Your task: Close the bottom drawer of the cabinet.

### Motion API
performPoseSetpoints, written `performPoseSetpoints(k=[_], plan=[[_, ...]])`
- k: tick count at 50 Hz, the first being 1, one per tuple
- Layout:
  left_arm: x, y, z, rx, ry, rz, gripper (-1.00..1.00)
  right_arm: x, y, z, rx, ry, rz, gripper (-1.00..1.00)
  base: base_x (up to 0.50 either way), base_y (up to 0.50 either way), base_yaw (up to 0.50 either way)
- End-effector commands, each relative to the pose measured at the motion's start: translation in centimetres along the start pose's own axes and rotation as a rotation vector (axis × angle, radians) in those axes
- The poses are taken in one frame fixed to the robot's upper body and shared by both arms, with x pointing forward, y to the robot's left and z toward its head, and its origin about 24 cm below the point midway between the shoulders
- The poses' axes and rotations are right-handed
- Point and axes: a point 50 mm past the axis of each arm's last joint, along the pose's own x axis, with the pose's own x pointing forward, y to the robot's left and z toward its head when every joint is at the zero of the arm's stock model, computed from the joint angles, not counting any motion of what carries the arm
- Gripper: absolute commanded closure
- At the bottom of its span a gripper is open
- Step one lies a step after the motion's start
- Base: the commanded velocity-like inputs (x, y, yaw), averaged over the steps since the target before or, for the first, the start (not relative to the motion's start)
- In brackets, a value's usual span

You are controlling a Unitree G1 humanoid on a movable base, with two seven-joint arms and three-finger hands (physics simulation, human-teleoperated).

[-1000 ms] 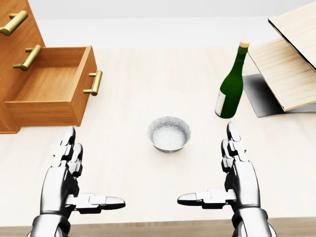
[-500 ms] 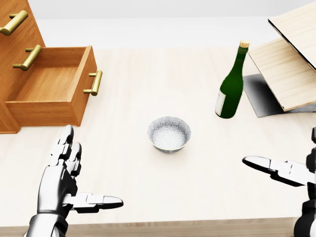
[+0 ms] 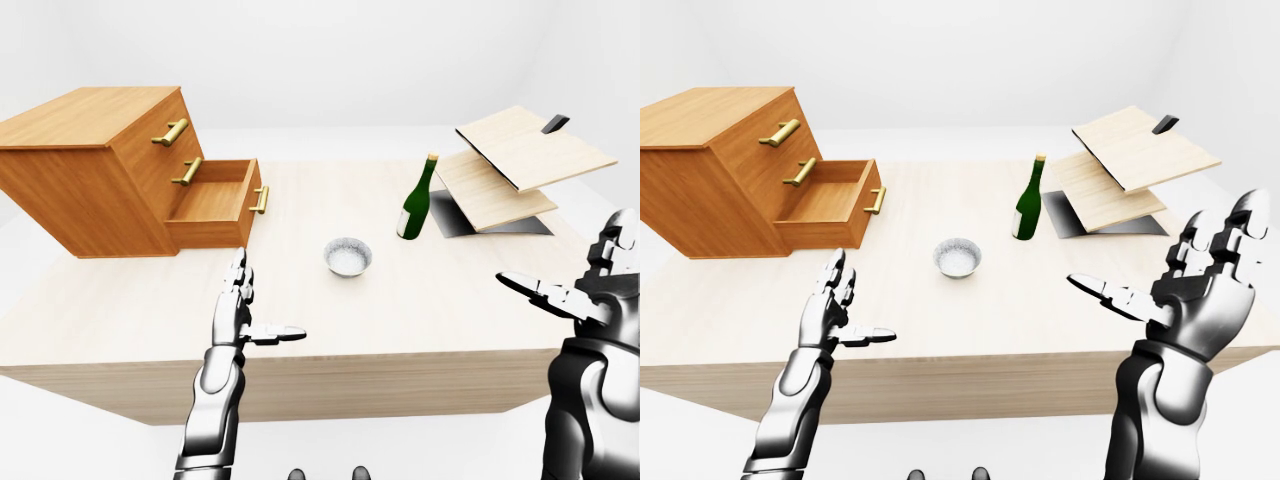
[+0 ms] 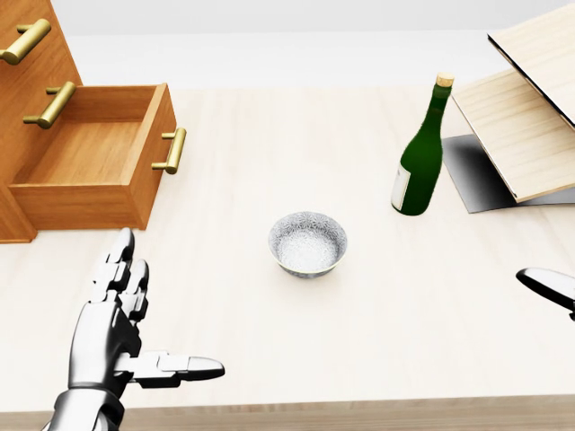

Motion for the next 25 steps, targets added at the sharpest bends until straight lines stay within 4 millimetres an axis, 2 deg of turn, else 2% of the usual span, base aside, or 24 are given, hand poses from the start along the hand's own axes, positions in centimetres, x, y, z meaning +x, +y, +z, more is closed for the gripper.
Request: performPoseSetpoints(k=[1,9,25], plan=[[0.02,-0.03,-0.32,-0.002,0.007,-0.002,-1.0,-0.13,0.17,0.35,-0.017,-0.016,0.009,-1.0,0.0,0.0,0.0],[0.08,-0.02,-0.36,-0.003,0.005,-0.003,-1.0,-0.29,0.23,0.8,-0.011,-0.033,0.018,-1.0,0.12,0.0,0.0],[0.07,-0.05,-0.35,-0.004,0.003,-0.002,-1.0,-0.29,0.18,0.57,-0.006,-0.022,0.022,-1.0,0.31,0.0,0.0]])
